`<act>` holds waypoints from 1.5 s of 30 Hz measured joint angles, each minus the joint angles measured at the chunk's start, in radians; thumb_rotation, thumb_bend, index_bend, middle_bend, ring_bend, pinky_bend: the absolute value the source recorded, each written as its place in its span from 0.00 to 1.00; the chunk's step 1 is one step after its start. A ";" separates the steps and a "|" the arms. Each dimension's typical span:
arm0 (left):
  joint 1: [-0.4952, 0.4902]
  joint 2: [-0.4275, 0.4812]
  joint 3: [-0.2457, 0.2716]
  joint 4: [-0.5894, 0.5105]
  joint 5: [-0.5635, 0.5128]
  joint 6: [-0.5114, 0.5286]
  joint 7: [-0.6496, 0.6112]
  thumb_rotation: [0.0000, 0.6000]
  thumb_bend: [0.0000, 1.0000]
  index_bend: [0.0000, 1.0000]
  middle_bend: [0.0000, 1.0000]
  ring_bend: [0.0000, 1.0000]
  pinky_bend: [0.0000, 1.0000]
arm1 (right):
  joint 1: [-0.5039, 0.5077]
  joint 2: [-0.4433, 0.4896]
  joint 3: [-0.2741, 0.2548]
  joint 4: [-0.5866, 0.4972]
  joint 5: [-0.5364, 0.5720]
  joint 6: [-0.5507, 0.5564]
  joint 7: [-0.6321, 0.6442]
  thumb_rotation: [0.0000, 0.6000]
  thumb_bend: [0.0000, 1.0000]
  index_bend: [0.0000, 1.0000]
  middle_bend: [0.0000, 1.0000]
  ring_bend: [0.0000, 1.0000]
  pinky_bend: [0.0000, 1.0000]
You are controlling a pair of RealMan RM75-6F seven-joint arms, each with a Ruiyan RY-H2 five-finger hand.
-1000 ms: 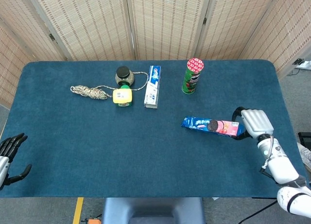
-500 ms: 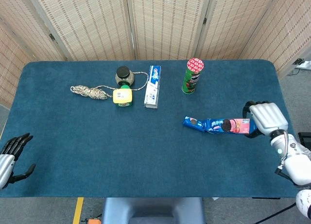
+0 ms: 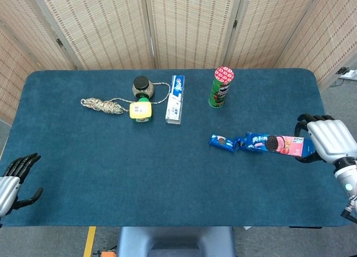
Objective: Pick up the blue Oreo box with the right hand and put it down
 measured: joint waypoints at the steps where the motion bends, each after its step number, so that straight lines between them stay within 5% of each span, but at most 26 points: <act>1: -0.001 0.000 0.000 0.000 0.000 -0.001 0.001 1.00 0.41 0.00 0.08 0.07 0.08 | -0.012 0.013 0.002 -0.004 -0.024 0.005 0.034 1.00 0.14 0.50 0.24 0.25 0.21; 6: -0.001 -0.001 0.001 -0.005 0.000 0.000 0.008 1.00 0.41 0.00 0.09 0.08 0.08 | -0.059 0.026 0.005 0.000 -0.159 0.023 0.198 1.00 0.14 0.50 0.24 0.25 0.21; 11: -0.001 0.000 0.002 -0.005 -0.001 0.001 0.002 1.00 0.41 0.00 0.09 0.08 0.08 | -0.089 -0.082 -0.002 0.066 -0.319 0.040 0.403 1.00 0.14 0.50 0.24 0.26 0.21; 19: -0.003 0.000 0.003 -0.004 -0.001 0.000 -0.004 1.00 0.41 0.00 0.09 0.08 0.08 | -0.108 -0.496 -0.042 0.400 -0.537 0.137 0.647 1.00 0.14 0.50 0.24 0.26 0.21; 31: -0.005 0.004 0.008 0.009 0.011 0.007 -0.036 1.00 0.41 0.00 0.09 0.08 0.09 | 0.006 -0.956 -0.112 0.955 -0.603 0.054 0.897 1.00 0.14 0.49 0.22 0.25 0.21; 37: -0.005 0.005 0.010 0.012 0.015 0.011 -0.040 1.00 0.41 0.00 0.10 0.08 0.09 | 0.045 -0.974 -0.128 0.990 -0.579 -0.007 0.834 1.00 0.14 0.03 0.02 0.10 0.16; 45: -0.006 0.004 0.010 0.008 0.011 0.010 -0.031 1.00 0.41 0.00 0.10 0.08 0.09 | 0.018 -0.858 -0.133 0.858 -0.499 -0.001 0.612 1.00 0.14 0.00 0.00 0.02 0.08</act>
